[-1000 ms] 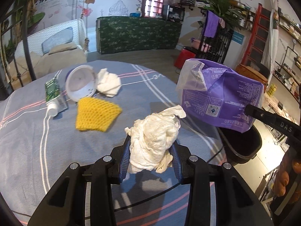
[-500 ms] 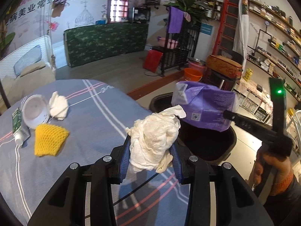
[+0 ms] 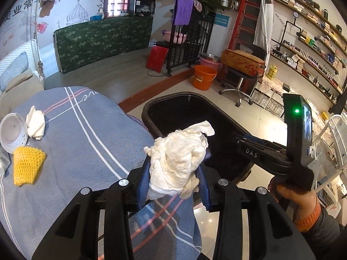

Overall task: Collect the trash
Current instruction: 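Release the purple bag into the bin with the right gripper while the left carries the tissue over, then open the left gripper over the black bin to drop the white tissue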

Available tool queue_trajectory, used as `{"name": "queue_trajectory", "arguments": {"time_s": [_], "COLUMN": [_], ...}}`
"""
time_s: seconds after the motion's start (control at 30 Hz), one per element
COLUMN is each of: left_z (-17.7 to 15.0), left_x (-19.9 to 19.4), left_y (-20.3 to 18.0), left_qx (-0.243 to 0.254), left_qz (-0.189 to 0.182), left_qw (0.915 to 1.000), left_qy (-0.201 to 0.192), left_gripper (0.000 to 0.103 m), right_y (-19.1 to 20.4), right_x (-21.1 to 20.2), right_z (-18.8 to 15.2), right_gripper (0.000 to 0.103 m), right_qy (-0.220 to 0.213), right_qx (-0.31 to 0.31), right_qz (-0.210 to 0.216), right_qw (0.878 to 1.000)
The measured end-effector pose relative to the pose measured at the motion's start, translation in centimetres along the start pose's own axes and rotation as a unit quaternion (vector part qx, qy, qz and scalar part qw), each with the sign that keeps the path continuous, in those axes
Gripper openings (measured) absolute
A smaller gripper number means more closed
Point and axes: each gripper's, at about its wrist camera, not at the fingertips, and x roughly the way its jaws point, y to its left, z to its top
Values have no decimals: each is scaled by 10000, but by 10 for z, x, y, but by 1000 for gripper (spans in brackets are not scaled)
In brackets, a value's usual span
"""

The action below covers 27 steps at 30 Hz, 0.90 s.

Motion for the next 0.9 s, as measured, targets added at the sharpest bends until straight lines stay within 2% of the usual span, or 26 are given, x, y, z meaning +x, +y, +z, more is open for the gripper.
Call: {"name": "queue_trajectory", "arguments": {"time_s": [0.1, 0.2, 0.9], "left_z": [3, 9, 36], "left_x": [8, 19, 78], "left_y": [-4, -9, -57], "left_qx": [7, 59, 361], "left_qz": [-78, -145, -459], "left_qw": [9999, 9997, 9965], "left_qy": [92, 182, 593], "left_gripper": [38, 38, 40], "right_y": [-3, -9, -50], "right_x": [-8, -16, -47], "right_z": [0, 1, 2], "right_gripper": [42, 47, 47], "right_qy": [-88, -169, -447], "right_qx": [35, 74, 453], "right_qz": [33, 21, -370], "right_qw": [9999, 9998, 9973]}}
